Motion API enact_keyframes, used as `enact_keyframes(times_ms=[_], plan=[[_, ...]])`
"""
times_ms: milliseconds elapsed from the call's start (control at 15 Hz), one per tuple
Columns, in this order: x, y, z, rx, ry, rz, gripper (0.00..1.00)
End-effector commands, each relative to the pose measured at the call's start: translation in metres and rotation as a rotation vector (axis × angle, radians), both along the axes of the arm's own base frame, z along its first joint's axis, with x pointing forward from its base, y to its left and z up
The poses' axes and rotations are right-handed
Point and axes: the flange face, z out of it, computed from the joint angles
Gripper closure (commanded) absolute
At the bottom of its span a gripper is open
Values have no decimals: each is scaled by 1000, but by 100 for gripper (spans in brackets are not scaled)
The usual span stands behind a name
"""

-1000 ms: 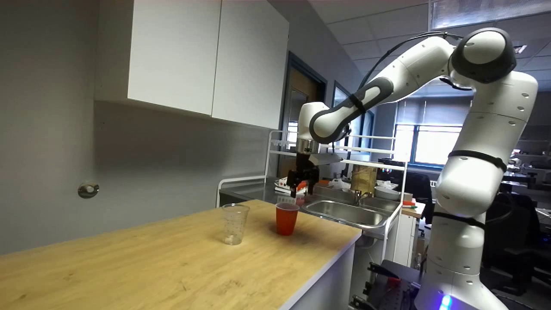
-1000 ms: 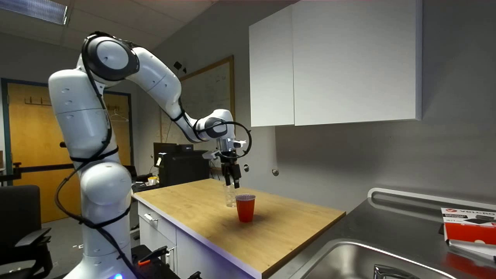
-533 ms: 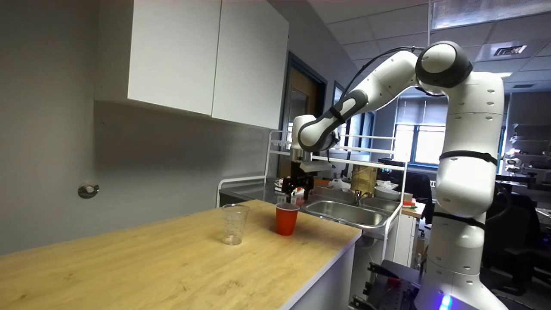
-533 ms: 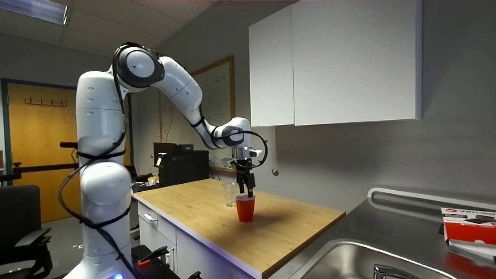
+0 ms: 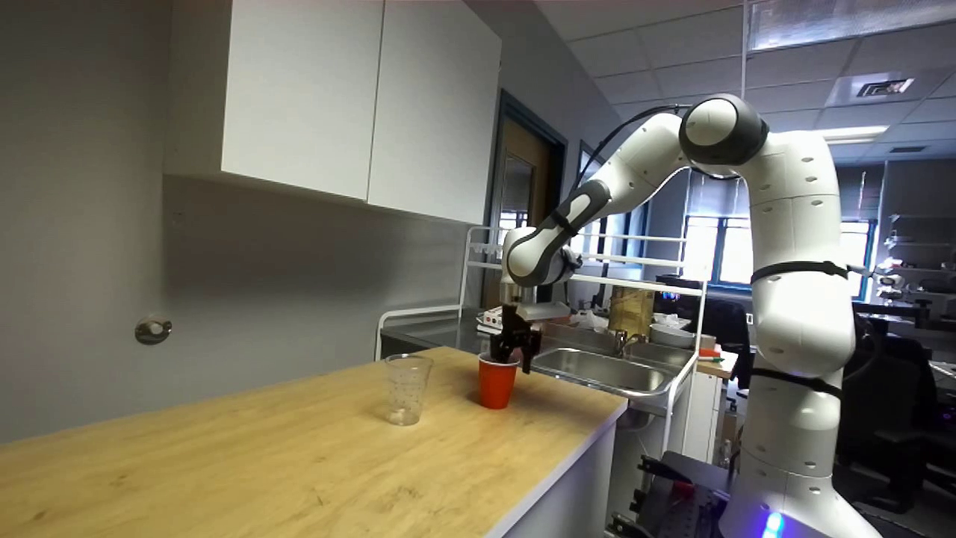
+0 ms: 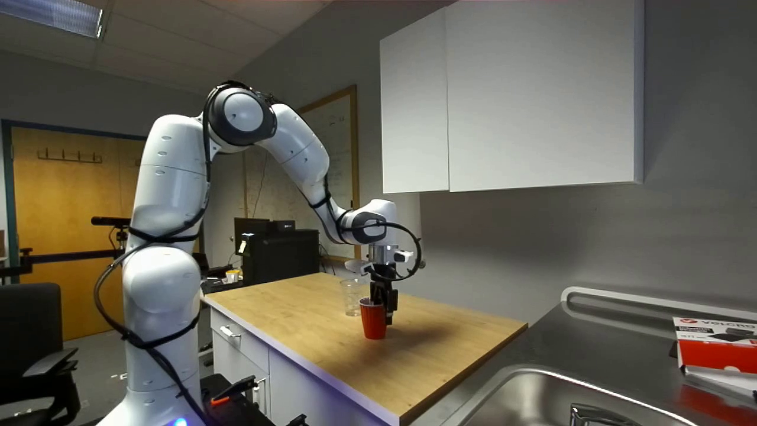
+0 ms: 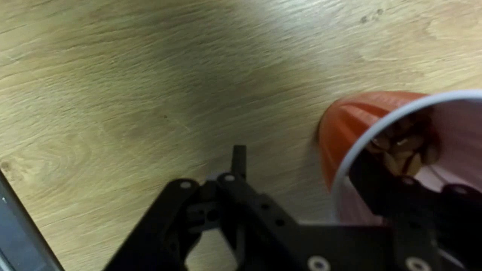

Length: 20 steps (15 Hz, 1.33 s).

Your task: Pour the content from the orange cup into the glass cup

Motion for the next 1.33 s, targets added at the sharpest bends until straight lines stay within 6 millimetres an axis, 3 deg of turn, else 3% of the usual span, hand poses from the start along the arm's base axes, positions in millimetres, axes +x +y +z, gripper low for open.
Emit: enact_keyframes(times_ms=[0,333,467,933,1267], plan=[[8,-2,-5,18,9,13,57],[1,10,1,4,15,24,95],[-2,19,6,0,10,33,99],[-5,60,37,-37,19,60,96],[-17,122,73,-223,66,-9,97]])
